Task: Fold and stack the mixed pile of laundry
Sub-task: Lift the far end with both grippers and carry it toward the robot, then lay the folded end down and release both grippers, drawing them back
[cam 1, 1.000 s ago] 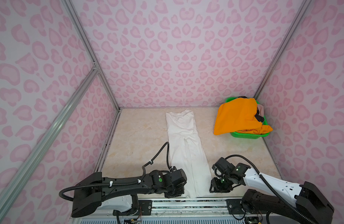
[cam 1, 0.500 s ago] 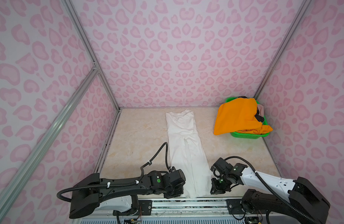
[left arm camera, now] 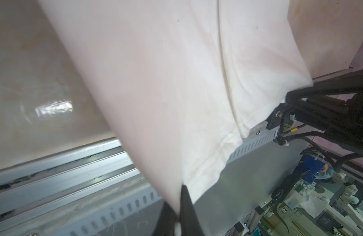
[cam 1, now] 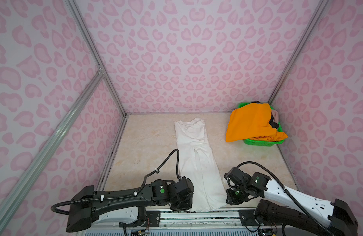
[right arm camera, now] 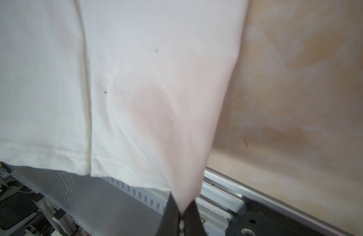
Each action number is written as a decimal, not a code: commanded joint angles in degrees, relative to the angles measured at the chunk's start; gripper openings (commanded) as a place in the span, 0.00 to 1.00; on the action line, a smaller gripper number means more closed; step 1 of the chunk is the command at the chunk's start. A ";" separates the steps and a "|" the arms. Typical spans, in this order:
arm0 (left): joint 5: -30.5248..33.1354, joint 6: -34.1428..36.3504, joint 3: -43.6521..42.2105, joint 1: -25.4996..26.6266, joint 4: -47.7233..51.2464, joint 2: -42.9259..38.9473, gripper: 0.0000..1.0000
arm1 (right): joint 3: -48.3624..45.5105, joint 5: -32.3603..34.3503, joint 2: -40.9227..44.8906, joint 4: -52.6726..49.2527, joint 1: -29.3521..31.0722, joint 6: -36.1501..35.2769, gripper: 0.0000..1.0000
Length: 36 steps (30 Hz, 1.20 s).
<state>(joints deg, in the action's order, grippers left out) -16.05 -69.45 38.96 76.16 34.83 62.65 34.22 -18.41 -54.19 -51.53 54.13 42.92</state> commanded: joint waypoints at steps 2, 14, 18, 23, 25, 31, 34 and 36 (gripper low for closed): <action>5.73 0.47 6.88 0.07 8.31 -1.99 0.03 | 9.09 6.37 -0.45 -6.78 0.22 -1.16 0.00; 8.12 19.30 13.71 -31.31 17.44 -5.05 0.03 | 31.36 -4.22 -24.64 0.43 -21.39 -18.92 0.00; 4.37 26.81 16.17 -34.80 13.41 2.14 0.03 | 35.52 -5.04 -31.76 0.13 -22.50 -23.01 0.00; 1.56 31.35 16.72 -38.90 8.65 10.16 0.03 | 37.30 -6.45 -36.08 4.83 -24.86 -22.15 0.00; 0.53 33.04 17.29 -41.02 7.36 12.80 0.02 | 38.17 -6.54 -38.00 5.91 -26.18 -22.00 0.00; -3.08 39.33 23.65 -46.92 6.00 19.94 0.02 | 41.92 -8.12 -43.55 6.78 -28.82 -23.04 0.00; -4.81 42.55 28.59 -49.42 6.58 25.47 0.02 | 44.07 -8.80 -47.32 7.14 -29.56 -23.81 0.00; -6.34 44.62 31.43 -51.20 7.12 29.76 0.02 | 45.97 -9.25 -50.12 7.22 -29.84 -24.23 0.00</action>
<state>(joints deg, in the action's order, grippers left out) -19.70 -29.78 67.61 26.46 41.87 89.14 78.89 -26.46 -101.97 -44.95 24.62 20.10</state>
